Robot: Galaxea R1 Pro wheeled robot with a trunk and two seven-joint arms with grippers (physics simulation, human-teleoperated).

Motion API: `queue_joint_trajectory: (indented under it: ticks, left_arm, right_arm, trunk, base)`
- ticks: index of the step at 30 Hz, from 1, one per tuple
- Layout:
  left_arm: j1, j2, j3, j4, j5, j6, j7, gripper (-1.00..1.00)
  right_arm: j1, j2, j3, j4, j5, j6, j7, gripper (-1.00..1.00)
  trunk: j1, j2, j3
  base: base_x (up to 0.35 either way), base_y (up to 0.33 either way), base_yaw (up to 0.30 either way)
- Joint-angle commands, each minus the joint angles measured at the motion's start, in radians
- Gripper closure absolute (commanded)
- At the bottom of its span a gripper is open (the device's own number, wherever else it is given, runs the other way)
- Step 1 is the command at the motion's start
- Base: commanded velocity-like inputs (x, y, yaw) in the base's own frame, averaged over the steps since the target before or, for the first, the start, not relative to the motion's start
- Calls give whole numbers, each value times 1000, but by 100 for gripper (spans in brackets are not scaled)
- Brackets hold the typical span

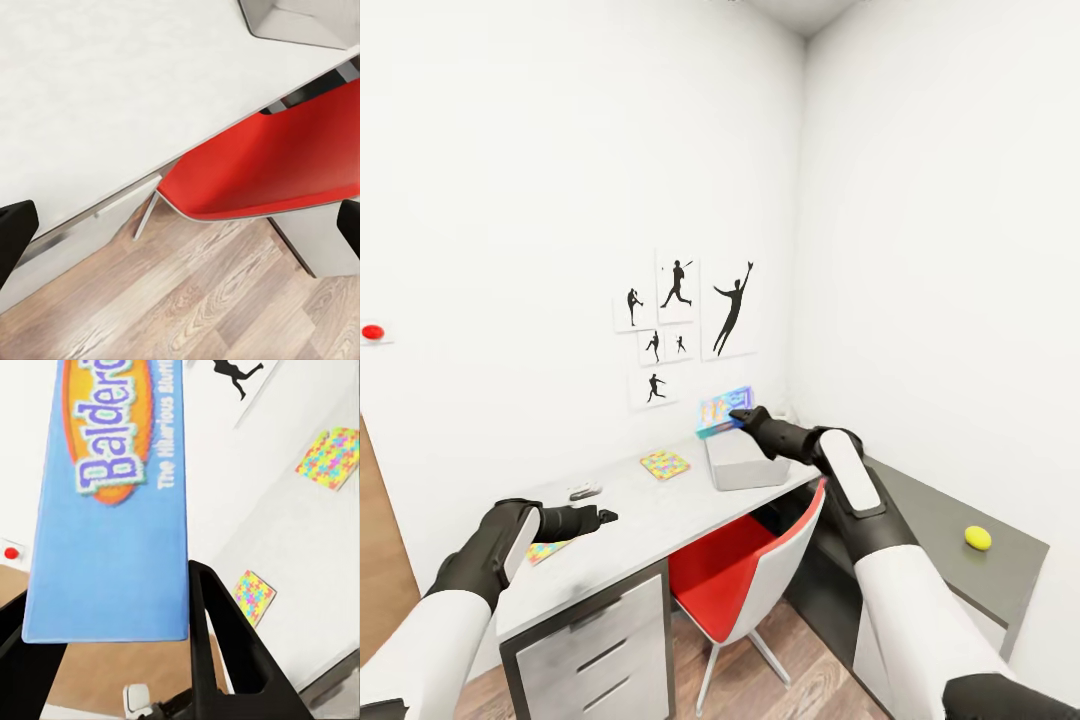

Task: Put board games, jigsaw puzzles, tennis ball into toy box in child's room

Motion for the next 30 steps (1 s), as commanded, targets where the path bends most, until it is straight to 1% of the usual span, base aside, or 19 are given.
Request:
queue_joint_trajectory:
  ticks: [1, 5, 16, 18, 20, 22, 24, 25, 27, 30]
  left_arm:
    - [0, 0, 2, 0, 9, 8, 1, -100]
    - [0, 2, 2, 0, 9, 9, -1, -100]
    - [0, 7, 4, -1, 11, 13, -5, -100]
    - [0, 9, 6, -1, 14, 14, -7, -100]
    - [-1, 10, 10, -2, 15, 18, -10, -100]
    - [-6, 10, 12, -6, 15, 43, -11, -100]
    - [-13, 13, 13, -12, 15, 104, -11, -100]
    - [-15, 15, 13, -13, 15, 121, -11, -100]
    - [-31, 25, 14, -16, 16, 175, -12, -100]
    - [-70, 30, 14, -15, 16, 204, -11, -100]
  right_arm:
    - [-3, 1, 0, 4, -16, 1, -16, 100]
    - [-11, 3, -1, 16, -19, -1, -35, 100]
    - [-8, -2, -3, 22, -22, -4, -33, 100]
    - [-8, -3, -5, 23, -24, -3, -32, 100]
    - [-8, -4, -16, 24, -30, 0, -33, 100]
    - [-7, -4, -22, 24, -34, 2, -34, 100]
    - [-7, -4, -26, 25, -35, 2, -34, 100]
    - [-7, -4, -27, 26, -35, 2, -34, 100]
    - [-7, -4, -28, 27, -35, 3, -33, 100]
    - [-7, -4, -30, 28, -36, 3, -32, 100]
  trunk:
    - [0, -1, -1]
    - [0, -1, -1]
    - [0, -1, -1]
    - [0, -1, -1]
    - [0, -1, -1]
    - [0, -1, -1]
    - [0, -1, -1]
    - [0, -1, -1]
    - [0, -1, -1]
    - [0, -1, -1]
  base:
    - [0, 0, 0]
    - [0, 0, 0]
    - [0, 0, 0]
    - [0, 0, 0]
    - [0, 0, 0]
    - [0, 0, 0]
    - [0, 0, 0]
    - [0, 0, 0]
    - [0, 0, 0]
    - [0, 0, 0]
